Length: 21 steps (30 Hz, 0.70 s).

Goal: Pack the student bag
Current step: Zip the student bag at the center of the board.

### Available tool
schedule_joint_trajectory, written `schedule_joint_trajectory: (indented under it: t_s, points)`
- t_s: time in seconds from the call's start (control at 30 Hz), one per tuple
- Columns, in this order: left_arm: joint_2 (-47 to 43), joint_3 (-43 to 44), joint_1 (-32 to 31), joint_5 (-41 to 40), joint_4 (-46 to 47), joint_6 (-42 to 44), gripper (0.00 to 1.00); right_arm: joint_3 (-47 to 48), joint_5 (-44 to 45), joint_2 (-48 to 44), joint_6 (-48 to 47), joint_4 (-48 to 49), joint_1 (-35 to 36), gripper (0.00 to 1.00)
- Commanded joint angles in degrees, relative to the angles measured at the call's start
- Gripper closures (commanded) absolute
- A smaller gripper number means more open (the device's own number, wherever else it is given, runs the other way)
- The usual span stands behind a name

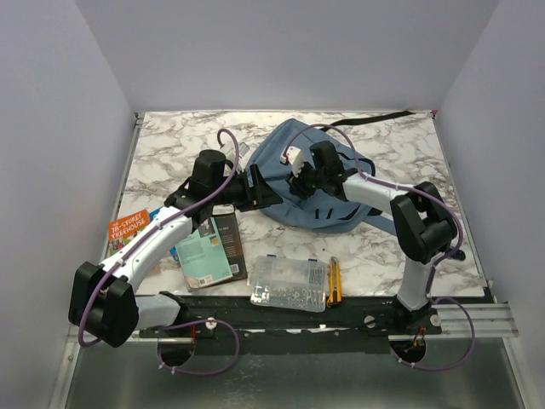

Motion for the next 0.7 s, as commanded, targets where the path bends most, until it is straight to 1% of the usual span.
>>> schedule_joint_trajectory:
  t_s: [0.0,0.13,0.2,0.33,0.4,0.5,0.53,0.6,0.67]
  points:
    - [0.41,-0.41,0.07,1.97,1.41,0.33,0.38,1.93,5.50,1.82,0.00,-1.13,0.92,0.63]
    - [1.01,-0.94,-0.27,2.12,2.05,0.38,0.37,2.25,6.97,0.26,4.52,-0.52,0.90,0.83]
    - [2.50,-1.10,-0.52,2.89,3.21,-0.35,0.37,2.28,7.85,-1.19,8.48,-0.28,0.86,0.99]
    - [9.28,1.74,-0.55,7.96,5.15,-2.55,0.37,2.39,4.93,-3.53,14.91,-0.35,0.85,0.99]
    - [12.00,3.16,-0.55,8.47,6.18,-3.54,0.37,1.25,5.93,-4.50,18.89,0.93,0.84,0.99]
    - [16.21,6.09,-0.54,8.15,6.97,-5.24,0.38,-1.33,6.71,-6.17,23.04,5.82,0.61,1.00]
    - [17.80,7.33,-0.50,7.96,7.38,-5.91,0.39,-2.43,8.04,-6.88,25.91,7.78,0.52,0.99]
    - [21.08,9.78,-0.55,8.37,7.83,-7.52,0.42,-2.39,8.96,-7.33,31.38,8.61,0.13,0.99]
    - [24.17,11.86,-0.79,7.45,7.81,-8.19,0.49,-1.14,10.26,-7.28,36.13,7.64,-0.07,0.99]
